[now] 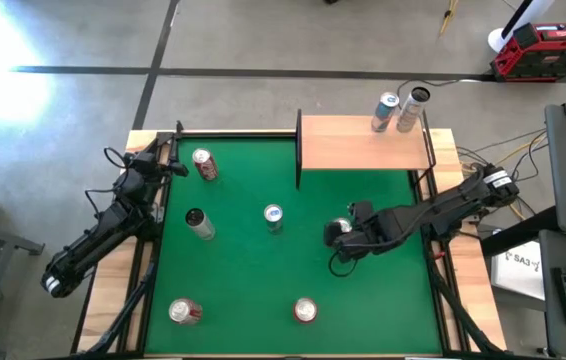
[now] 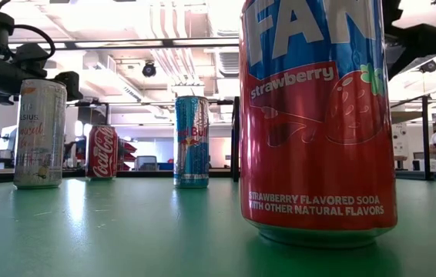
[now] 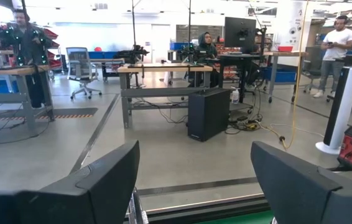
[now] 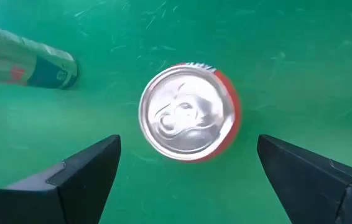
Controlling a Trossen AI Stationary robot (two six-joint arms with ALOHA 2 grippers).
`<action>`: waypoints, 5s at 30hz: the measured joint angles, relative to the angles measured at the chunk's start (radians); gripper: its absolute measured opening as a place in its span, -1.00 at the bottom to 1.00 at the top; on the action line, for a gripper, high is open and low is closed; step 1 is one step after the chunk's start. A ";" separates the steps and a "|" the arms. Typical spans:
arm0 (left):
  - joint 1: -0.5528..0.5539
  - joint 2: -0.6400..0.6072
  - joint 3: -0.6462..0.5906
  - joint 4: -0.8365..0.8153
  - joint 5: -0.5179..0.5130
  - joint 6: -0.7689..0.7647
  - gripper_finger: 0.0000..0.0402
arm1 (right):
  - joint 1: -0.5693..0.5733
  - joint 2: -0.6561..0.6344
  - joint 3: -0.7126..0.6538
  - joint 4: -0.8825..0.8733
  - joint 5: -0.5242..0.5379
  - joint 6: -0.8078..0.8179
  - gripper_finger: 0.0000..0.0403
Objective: Place canned beverage on shelf
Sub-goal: Put the top red soda can on the shelf
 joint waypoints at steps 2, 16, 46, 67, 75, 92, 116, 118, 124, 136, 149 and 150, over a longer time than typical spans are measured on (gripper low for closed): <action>0.000 0.000 0.000 0.000 0.000 0.000 0.46 | 0.000 0.027 0.009 0.009 0.001 -0.024 0.84; 0.000 0.001 0.000 0.000 0.000 0.000 0.46 | -0.003 0.173 0.054 -0.055 0.079 0.057 0.83; 0.000 0.001 0.000 0.000 0.000 0.000 0.46 | -0.016 0.236 0.373 -0.400 0.162 0.146 0.48; 0.000 0.000 0.000 0.000 0.000 0.000 0.46 | -0.438 0.179 0.677 -0.490 0.279 -0.323 0.48; 0.000 0.000 0.000 0.000 0.000 0.000 0.46 | -0.653 0.179 0.662 -0.448 0.211 -0.391 0.62; 0.000 0.000 0.000 0.000 0.000 0.000 0.46 | -0.868 0.244 0.653 -0.321 0.182 -0.520 0.54; 0.000 0.000 0.000 0.000 0.000 0.000 0.46 | -0.991 0.269 0.653 -0.212 0.179 -0.581 0.55; 0.000 0.000 0.000 0.000 0.000 0.000 0.46 | -0.992 0.269 0.653 -0.211 0.178 -0.586 0.55; 0.000 0.000 0.000 0.000 0.000 0.000 0.46 | -0.991 0.269 0.653 -0.210 0.169 -0.586 0.55; 0.000 0.000 0.000 0.000 0.000 0.000 0.46 | -0.991 0.284 0.651 -0.204 0.158 -0.602 0.57; 0.000 0.000 0.000 0.000 0.000 0.000 0.46 | -0.970 0.281 0.651 -0.227 0.146 -0.637 0.82; 0.000 0.000 0.000 0.000 0.000 0.000 0.46 | -0.969 0.279 0.651 -0.227 0.146 -0.637 0.83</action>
